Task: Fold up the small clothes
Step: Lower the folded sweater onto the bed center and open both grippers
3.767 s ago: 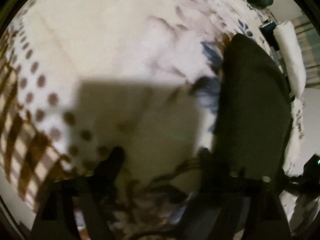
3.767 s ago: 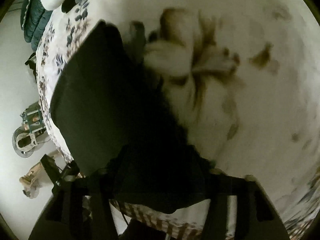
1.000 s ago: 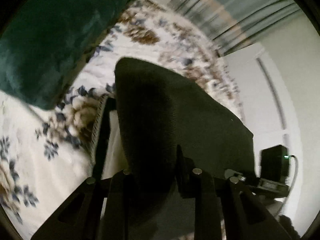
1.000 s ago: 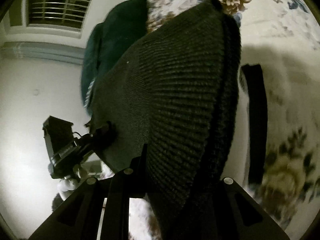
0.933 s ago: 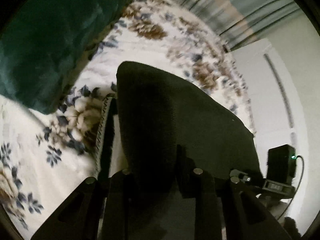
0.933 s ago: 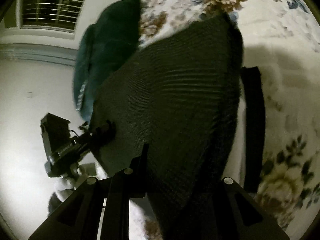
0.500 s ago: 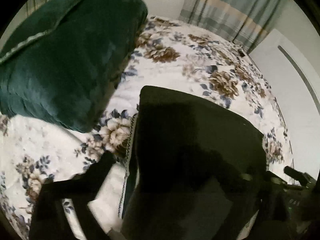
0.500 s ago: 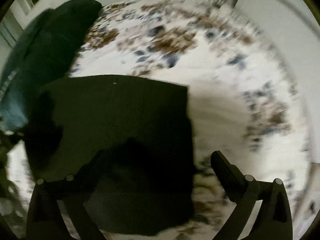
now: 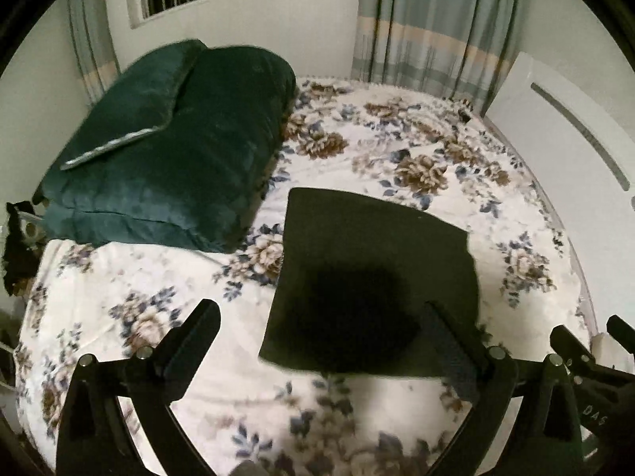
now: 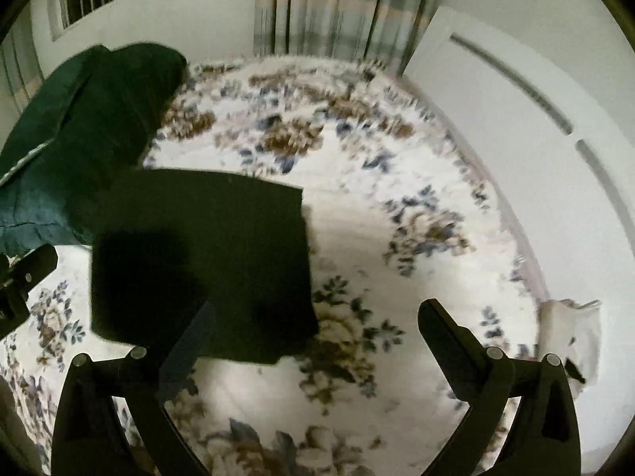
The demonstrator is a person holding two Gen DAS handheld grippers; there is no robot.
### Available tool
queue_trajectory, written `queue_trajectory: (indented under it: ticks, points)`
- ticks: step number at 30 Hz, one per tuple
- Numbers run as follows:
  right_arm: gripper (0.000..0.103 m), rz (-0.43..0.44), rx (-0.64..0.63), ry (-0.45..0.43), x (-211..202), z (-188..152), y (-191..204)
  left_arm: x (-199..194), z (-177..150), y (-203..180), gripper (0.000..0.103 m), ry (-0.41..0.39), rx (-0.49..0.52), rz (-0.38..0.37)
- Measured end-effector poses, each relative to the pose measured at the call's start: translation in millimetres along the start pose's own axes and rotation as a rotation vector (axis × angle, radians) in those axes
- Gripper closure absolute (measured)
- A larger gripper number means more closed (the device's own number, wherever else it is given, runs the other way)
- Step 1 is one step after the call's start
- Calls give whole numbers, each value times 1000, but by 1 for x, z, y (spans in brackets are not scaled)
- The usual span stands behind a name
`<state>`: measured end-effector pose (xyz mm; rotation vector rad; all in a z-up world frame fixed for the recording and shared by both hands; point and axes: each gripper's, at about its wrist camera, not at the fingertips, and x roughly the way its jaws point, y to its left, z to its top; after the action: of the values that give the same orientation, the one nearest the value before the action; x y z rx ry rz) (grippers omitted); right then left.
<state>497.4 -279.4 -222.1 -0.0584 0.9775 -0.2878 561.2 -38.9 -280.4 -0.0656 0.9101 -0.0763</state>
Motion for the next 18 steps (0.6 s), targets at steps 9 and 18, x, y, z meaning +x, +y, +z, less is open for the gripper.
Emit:
queue_trajectory:
  ticks: [9, 18]
  points:
    - [0, 1, 11, -122, -168, -30, -37, -154, -22, -13, 0, -101, 1, 3]
    - [0, 22, -3, -264, -323, -71, -73, -287, -54, -28, 0, -186, 12, 9]
